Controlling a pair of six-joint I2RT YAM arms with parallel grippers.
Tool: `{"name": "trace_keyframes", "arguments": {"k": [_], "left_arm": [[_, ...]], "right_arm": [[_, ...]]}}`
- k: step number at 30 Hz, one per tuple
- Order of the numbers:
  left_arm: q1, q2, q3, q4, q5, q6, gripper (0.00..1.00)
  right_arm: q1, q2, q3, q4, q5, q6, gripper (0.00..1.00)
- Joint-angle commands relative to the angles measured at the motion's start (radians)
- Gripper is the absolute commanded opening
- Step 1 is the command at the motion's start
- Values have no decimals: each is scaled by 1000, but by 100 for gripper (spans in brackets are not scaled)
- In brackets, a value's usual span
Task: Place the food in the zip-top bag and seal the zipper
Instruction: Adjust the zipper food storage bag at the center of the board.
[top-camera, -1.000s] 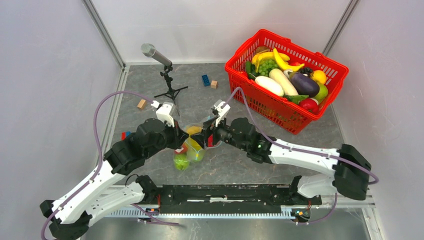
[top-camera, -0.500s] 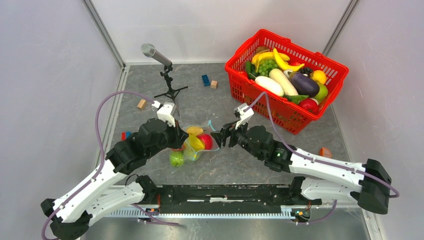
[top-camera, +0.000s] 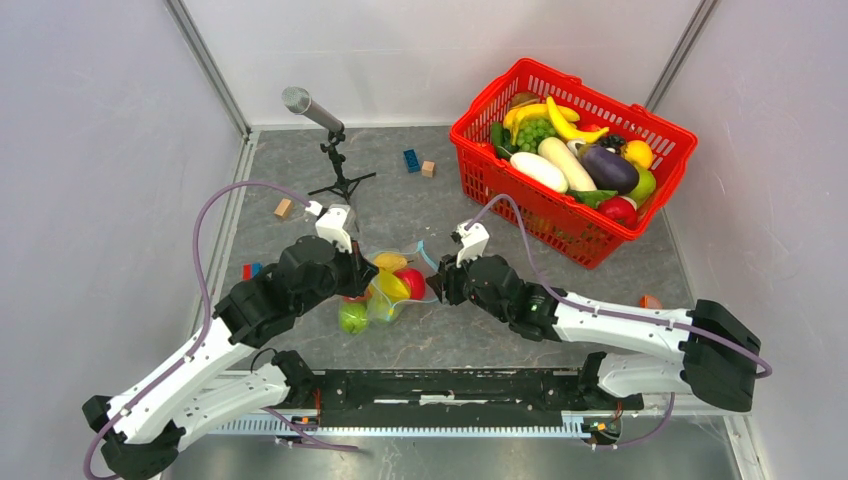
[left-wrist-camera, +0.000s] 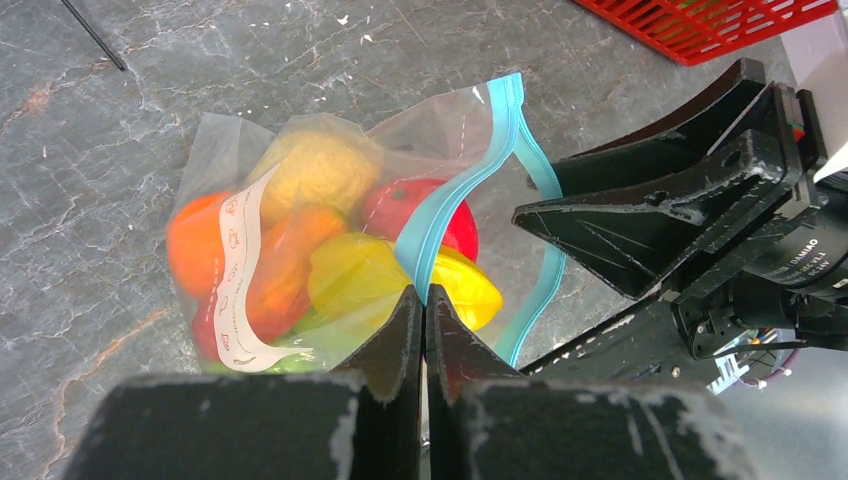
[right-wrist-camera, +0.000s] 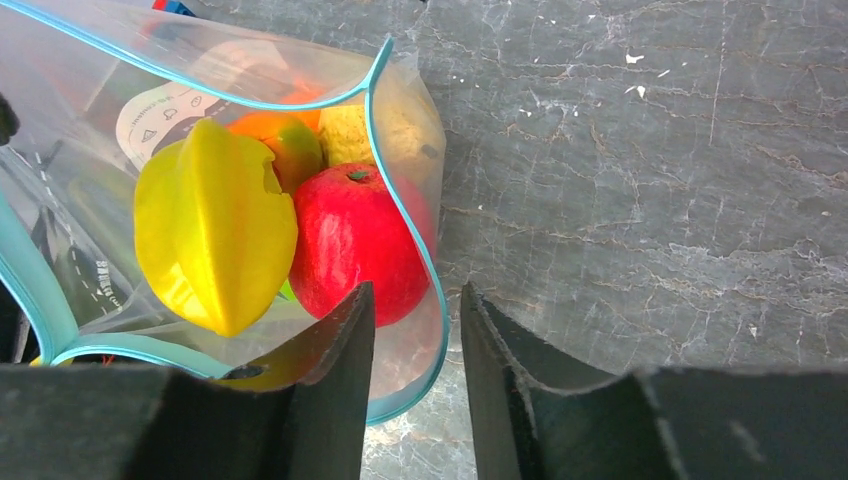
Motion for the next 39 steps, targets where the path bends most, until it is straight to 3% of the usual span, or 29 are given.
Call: {"name": "trace_keyframes", "arguments": {"k": [1, 3, 6, 11, 14, 16, 20, 27, 34, 39], "left_arm": [[5, -16, 8, 59, -4, -39, 3], [5, -18, 9, 59, -3, -38, 3], [5, -20, 12, 58, 1, -39, 3], [5, -8, 77, 15, 82, 24, 7], [5, 14, 136, -31, 198, 83, 18], [5, 19, 154, -55, 269, 94, 28], [5, -17, 142, -56, 303, 94, 57], [5, -99, 168, -39, 273, 120, 83], [5, -136, 174, -24, 266, 186, 88], [5, -101, 146, 14, 388, 252, 88]], "right_arm": [[4, 15, 10, 21, 15, 6, 39], [3, 14, 24, 8, 25, -13, 17], [3, -11, 70, -8, 51, -66, 0], [1, -30, 234, -82, 2, -205, 0], [-1, -6, 339, -159, -58, -288, 0], [-2, 5, 380, -209, -88, -321, 0], [-3, -4, 414, -255, -136, -380, 0], [-20, -63, 458, -363, -203, -532, 0], [-86, -154, 438, -422, -405, -659, 0], [-103, -174, 440, -444, -486, -757, 0]]}}
